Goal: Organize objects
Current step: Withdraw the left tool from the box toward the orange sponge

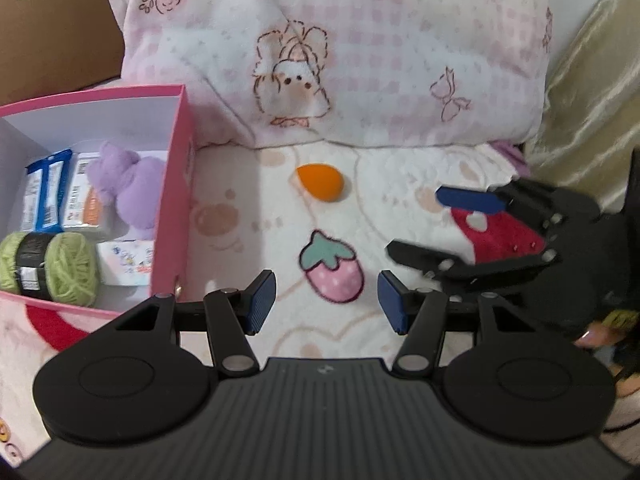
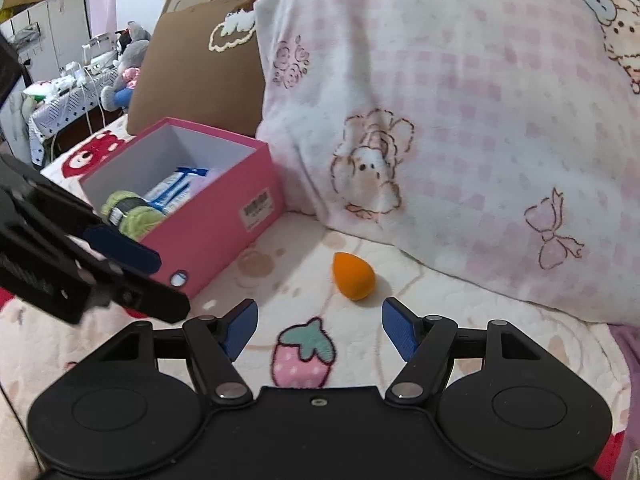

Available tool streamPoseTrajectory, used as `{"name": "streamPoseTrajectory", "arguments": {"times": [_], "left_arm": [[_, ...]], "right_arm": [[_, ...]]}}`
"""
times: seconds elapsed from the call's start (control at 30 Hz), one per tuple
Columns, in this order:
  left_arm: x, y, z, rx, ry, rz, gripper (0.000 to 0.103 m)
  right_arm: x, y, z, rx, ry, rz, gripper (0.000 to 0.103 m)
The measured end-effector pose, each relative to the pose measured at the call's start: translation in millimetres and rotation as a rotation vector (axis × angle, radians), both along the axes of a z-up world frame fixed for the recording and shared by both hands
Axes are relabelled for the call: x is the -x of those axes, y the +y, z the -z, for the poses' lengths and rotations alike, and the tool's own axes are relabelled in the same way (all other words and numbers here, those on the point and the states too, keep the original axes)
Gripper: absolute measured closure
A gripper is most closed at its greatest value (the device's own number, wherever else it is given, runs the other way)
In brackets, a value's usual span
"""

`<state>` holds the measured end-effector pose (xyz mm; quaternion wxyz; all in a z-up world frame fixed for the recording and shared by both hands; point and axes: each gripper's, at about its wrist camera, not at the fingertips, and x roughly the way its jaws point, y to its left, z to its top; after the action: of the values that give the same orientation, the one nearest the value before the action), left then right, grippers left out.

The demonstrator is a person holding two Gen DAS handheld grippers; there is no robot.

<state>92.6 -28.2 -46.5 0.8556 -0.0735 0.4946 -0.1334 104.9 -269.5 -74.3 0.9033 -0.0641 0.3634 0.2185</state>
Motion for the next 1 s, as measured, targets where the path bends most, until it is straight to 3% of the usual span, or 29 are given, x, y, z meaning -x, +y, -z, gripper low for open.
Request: {"name": "streamPoseTrajectory", "arguments": {"times": [0.17, 0.27, 0.43, 0.6, 0.73, 0.83, 1.0], "left_arm": [[-15, -6, 7, 0.017, -0.037, -0.018, 0.048], [-19, -13, 10, -0.043, -0.078, 0.009, 0.048], [-24, -22, 18, -0.12, -0.14, 0.065, 0.048], [-36, -30, 27, -0.107, -0.184, 0.083, 0.048], [-51, -35, 37, -0.085, -0.203, 0.075, 0.048], [-62, -39, 49, -0.081, -0.194, 0.107, 0.048], [-77, -41, 67, -0.068, -0.165, 0.084, 0.048]], "right_arm": [[-5, 0, 21, 0.03, -0.065, 0.016, 0.028], [-12, -11, 41, 0.051, -0.046, 0.038, 0.027], [-18, -30, 47, -0.063, -0.055, 0.073, 0.027], [-32, -16, 60, -0.019, -0.02, 0.081, 0.024], [-39, -7, 67, -0.063, -0.019, 0.093, 0.022], [-44, -1, 73, -0.024, -0.057, 0.097, 0.022], [-57, -6, 80, -0.077, -0.051, 0.114, 0.022]]}}
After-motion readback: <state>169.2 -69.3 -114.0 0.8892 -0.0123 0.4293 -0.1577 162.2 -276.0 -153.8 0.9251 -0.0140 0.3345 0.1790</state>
